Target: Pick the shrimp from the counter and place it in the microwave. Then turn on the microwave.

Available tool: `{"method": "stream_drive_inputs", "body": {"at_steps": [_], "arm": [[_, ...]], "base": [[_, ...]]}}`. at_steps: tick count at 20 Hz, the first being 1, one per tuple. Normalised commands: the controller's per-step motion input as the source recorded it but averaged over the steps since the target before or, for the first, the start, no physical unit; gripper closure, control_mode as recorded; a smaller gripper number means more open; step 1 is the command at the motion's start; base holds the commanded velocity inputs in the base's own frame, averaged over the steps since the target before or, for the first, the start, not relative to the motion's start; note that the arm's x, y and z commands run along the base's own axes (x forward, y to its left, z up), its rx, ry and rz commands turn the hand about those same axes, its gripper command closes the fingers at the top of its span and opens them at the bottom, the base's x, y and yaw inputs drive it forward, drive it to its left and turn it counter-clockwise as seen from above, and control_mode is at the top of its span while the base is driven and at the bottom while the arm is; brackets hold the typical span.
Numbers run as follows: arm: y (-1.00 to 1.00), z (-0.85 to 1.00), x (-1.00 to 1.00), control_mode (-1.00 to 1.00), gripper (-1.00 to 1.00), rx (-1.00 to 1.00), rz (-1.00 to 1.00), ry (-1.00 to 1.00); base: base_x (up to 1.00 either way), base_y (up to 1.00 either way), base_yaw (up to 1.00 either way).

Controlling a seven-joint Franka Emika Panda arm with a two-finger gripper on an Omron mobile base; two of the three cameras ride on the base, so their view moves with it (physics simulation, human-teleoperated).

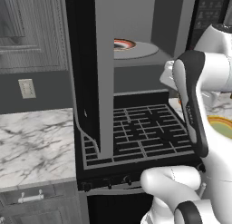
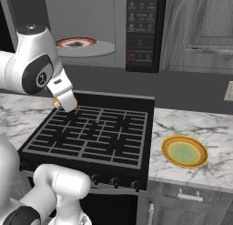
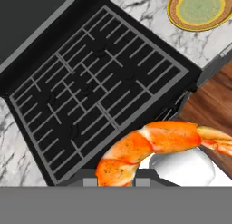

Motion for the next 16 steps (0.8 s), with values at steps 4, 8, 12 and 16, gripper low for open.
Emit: {"method": "stream_drive_inputs", "body": {"at_steps": [4,8,12,16], "arm": [[0.42,0.38,0.0,-1.0,1.0,0.0,0.34,-0.11],[0.36,0.49,0.0,-1.0,1.0,-0.02,0.22,-0.15],[0.31,0.34,0.12,-1.0,1.0,-0.02,0.19,-0.19],[0.21,0.18,0.33,-1.0,1.0,-0.04,0.18,-0.25]], "base": [[0.0,0.0,0.0],[0.0,0.0,0.0],[0.0,0.0,0.0],[0.0,0.0,0.0]]}}
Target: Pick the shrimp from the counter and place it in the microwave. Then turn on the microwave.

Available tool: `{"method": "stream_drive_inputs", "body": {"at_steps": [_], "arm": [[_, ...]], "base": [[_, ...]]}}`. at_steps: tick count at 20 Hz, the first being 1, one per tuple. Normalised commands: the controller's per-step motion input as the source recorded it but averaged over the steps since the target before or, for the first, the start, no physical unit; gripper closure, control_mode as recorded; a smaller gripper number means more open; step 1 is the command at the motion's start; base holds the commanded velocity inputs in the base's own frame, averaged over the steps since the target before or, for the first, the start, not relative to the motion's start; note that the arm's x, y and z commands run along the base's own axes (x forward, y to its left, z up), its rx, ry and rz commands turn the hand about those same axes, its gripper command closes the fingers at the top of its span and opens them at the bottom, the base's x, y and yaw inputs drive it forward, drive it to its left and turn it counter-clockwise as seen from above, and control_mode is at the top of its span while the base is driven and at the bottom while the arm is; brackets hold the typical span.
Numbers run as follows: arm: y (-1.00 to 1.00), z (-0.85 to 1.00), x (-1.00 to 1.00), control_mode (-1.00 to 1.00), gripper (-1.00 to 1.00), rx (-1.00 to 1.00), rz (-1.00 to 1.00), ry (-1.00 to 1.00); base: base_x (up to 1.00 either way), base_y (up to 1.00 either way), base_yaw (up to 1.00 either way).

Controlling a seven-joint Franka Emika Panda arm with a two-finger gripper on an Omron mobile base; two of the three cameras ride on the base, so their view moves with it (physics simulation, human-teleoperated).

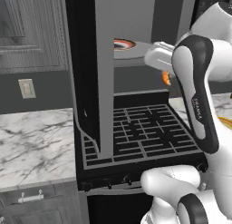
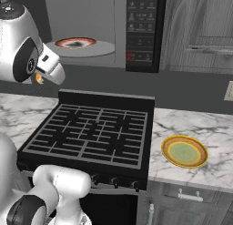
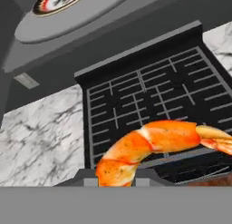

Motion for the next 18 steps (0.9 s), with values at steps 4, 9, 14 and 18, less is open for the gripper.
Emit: {"method": "stream_drive_inputs", "body": {"at_steps": [4,9,14,18], "arm": [[0.12,0.12,0.48,-1.0,1.0,-0.06,0.16,-0.24],[0.1,0.06,0.54,-1.0,1.0,-0.07,0.15,-0.21],[0.11,0.23,0.48,-1.0,1.0,-0.05,0.11,-0.1],[0.14,0.46,0.42,-1.0,1.0,-0.04,0.07,-0.02]], "base": [[0.0,0.0,0.0],[0.0,0.0,0.0],[0.0,0.0,0.0],[0.0,0.0,0.0]]}}
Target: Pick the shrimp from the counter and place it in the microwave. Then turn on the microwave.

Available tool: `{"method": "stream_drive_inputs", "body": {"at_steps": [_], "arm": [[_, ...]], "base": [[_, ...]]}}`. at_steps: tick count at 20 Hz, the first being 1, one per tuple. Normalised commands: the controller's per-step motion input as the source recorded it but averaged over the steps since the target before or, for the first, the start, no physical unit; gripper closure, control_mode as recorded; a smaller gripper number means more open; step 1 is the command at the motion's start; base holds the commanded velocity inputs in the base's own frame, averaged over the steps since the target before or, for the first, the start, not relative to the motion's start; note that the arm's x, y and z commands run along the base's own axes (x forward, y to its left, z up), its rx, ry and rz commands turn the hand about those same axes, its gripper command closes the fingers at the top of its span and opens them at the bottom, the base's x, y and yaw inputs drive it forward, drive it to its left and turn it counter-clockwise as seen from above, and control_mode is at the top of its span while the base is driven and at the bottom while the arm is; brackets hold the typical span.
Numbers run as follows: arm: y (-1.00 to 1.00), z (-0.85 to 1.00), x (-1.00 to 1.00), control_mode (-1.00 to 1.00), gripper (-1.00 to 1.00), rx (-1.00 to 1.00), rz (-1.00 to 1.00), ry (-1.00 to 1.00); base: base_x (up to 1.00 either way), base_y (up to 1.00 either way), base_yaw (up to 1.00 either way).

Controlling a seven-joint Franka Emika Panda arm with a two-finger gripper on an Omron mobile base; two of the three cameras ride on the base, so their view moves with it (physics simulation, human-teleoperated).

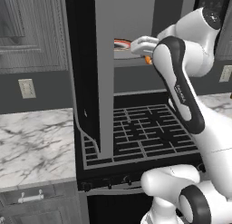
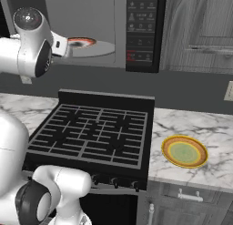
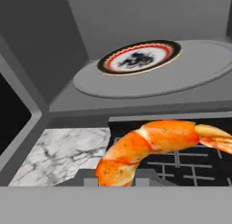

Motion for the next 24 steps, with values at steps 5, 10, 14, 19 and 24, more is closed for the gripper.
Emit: {"method": "stream_drive_inputs", "body": {"at_steps": [5,10,14,19,24], "arm": [[0.11,0.45,0.38,-1.0,1.0,-0.06,0.04,0.0],[0.06,0.09,0.42,-1.0,1.0,-0.11,0.02,0.0],[0.0,0.0,0.4,-1.0,1.0,-0.13,0.02,0.0],[0.01,-0.11,0.4,-1.0,1.0,-0.1,0.02,0.0],[0.0,-0.25,0.42,-1.0,1.0,-0.02,0.05,0.0]], "base": [[0.0,0.0,0.0],[0.0,0.0,0.0],[0.0,0.0,0.0],[0.0,0.0,0.0],[0.0,0.0,0.0]]}}
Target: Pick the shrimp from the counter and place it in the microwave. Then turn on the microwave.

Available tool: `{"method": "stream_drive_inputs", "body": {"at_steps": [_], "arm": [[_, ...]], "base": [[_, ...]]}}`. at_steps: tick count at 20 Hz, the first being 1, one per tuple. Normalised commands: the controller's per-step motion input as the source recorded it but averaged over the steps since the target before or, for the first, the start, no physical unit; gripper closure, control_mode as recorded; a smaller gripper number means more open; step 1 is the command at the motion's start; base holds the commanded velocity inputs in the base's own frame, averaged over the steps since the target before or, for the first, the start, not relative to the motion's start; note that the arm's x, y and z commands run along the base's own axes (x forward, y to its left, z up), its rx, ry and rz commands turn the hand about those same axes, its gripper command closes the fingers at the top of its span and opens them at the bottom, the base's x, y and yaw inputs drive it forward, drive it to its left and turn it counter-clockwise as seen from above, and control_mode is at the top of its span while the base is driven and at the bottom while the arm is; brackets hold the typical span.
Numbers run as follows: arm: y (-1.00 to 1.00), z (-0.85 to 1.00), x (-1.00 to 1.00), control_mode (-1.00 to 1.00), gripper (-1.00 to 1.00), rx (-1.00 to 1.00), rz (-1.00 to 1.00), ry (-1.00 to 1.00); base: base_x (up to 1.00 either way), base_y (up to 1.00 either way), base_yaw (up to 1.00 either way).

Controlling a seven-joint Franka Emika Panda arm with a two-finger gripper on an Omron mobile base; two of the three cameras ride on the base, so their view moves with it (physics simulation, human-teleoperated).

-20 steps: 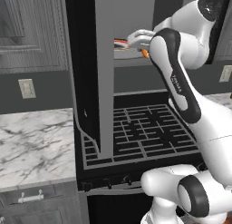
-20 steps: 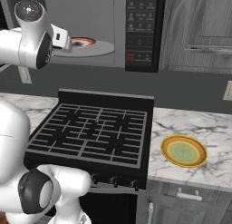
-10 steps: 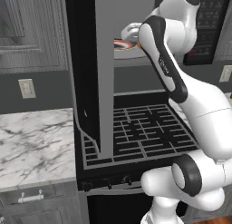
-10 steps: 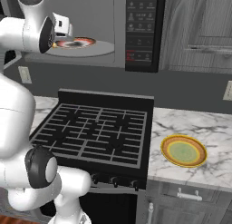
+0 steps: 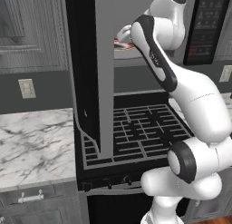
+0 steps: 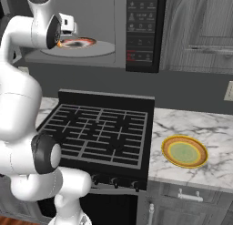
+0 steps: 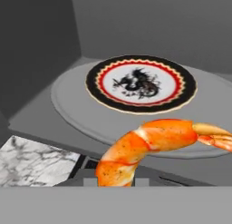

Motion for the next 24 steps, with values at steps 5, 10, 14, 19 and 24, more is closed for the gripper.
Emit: {"method": "stream_drive_inputs", "body": {"at_steps": [5,10,14,19,24], "arm": [[0.0,-0.14,0.41,-1.0,1.0,0.0,0.07,0.0],[0.03,-0.01,0.37,-1.0,1.0,0.0,0.05,0.0],[0.08,0.0,0.38,-1.0,1.0,0.0,0.04,0.0],[0.05,-0.02,0.31,-1.0,1.0,-0.01,0.03,0.0],[0.05,0.0,0.34,-1.0,1.0,-0.02,0.01,0.0]], "base": [[0.0,0.0,0.0],[0.0,0.0,0.0],[0.0,0.0,0.0],[0.0,0.0,0.0],[0.0,0.0,0.0]]}}
